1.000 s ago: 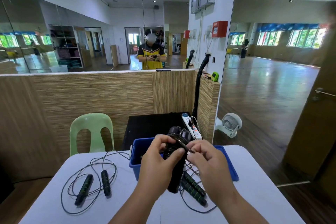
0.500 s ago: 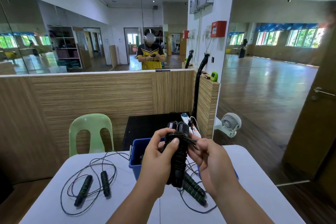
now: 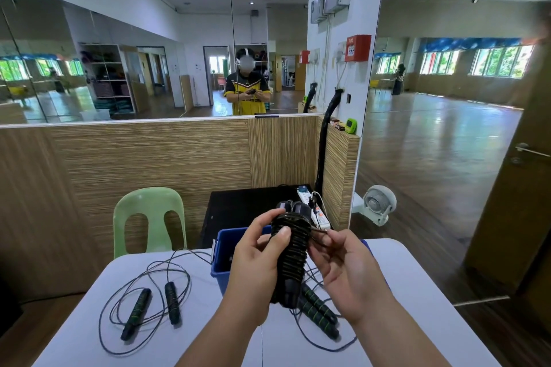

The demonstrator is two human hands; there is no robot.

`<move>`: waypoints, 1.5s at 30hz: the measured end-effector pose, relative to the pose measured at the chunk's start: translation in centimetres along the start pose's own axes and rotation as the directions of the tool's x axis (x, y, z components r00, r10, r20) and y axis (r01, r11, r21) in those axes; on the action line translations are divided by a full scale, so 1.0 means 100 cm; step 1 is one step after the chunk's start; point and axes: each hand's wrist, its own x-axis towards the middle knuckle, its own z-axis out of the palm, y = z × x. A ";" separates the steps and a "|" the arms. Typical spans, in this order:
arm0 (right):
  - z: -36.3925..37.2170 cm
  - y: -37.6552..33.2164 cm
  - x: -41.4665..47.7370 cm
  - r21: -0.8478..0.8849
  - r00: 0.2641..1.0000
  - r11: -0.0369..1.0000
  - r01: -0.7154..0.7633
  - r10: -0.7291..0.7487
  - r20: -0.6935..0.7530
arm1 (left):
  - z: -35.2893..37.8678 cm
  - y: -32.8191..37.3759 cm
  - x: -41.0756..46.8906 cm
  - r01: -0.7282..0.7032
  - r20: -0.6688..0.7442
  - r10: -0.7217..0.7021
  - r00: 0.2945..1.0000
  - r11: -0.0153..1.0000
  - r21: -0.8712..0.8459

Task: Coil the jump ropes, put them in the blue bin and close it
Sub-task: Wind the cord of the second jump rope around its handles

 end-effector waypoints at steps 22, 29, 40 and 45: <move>-0.024 -0.007 -0.005 -0.735 0.895 0.536 0.415 -0.383 0.226 | 0.012 0.000 -0.004 0.021 -0.053 -0.014 0.998 0.989 0.149; -0.029 0.001 0.001 -0.736 0.949 0.601 0.311 -0.244 0.202 | 0.017 0.003 -0.011 0.110 -0.050 -0.103 0.993 0.980 0.164; -0.054 -0.011 0.023 -0.752 0.954 0.588 0.299 -0.208 0.216 | 0.022 -0.010 -0.006 0.145 -0.015 -0.146 0.989 0.957 0.252; -0.063 -0.009 0.035 -0.721 0.965 0.642 0.261 -0.163 0.204 | 0.020 -0.024 -0.002 0.143 -0.001 -0.147 0.989 0.956 0.258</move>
